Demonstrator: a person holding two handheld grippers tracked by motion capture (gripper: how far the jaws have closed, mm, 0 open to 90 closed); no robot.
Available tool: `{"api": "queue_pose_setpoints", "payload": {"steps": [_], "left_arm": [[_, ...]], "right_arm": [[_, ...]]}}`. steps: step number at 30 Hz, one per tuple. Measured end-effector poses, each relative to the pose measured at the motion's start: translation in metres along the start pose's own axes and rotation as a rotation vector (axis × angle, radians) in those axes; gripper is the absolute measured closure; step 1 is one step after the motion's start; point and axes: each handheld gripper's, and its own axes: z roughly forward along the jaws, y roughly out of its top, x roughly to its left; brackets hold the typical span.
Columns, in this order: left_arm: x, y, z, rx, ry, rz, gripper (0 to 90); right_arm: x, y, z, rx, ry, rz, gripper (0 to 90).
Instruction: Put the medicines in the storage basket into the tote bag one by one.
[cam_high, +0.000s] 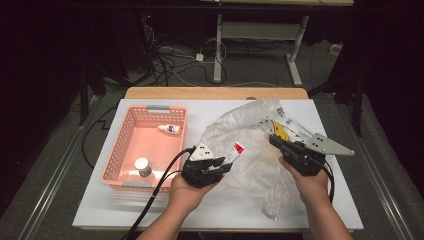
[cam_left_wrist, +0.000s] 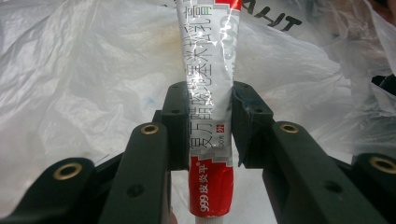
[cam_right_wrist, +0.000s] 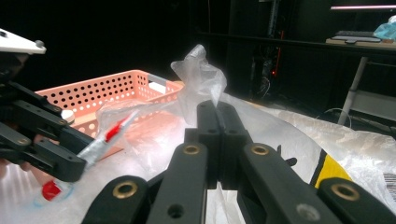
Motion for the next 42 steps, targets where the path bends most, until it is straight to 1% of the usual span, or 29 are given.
{"api": "queue_pose_setpoints", "payload": {"steps": [5, 12, 16, 24, 28, 36, 42], "left_arm": [[0.001, 0.004, 0.012, 0.007, 0.0, 0.002, 68.1], [0.001, 0.009, 0.029, 0.031, 0.002, 0.012, 68.1], [0.001, 0.012, 0.038, 0.038, 0.004, 0.009, 68.1], [0.005, 0.017, 0.059, 0.051, 0.034, 0.005, 68.0], [0.007, 0.017, 0.073, 0.072, 0.05, 0.01, 68.0], [0.007, 0.021, 0.097, 0.075, 0.077, 0.016, 68.0], [0.005, 0.027, 0.112, 0.066, 0.08, 0.015, 67.9]], "right_arm": [[0.0, 0.001, 0.0, -0.003, 0.004, -0.004, 90.0], [0.002, 0.002, 0.0, -0.006, 0.009, -0.005, 90.0], [0.002, 0.002, 0.001, -0.007, 0.014, -0.008, 90.0], [0.004, 0.002, 0.002, -0.011, 0.021, -0.009, 90.0], [0.004, 0.003, 0.003, -0.012, 0.023, -0.01, 90.0], [0.004, 0.003, 0.003, -0.02, 0.023, -0.007, 90.0], [0.003, 0.003, 0.003, -0.018, 0.025, -0.003, 90.0]]}}
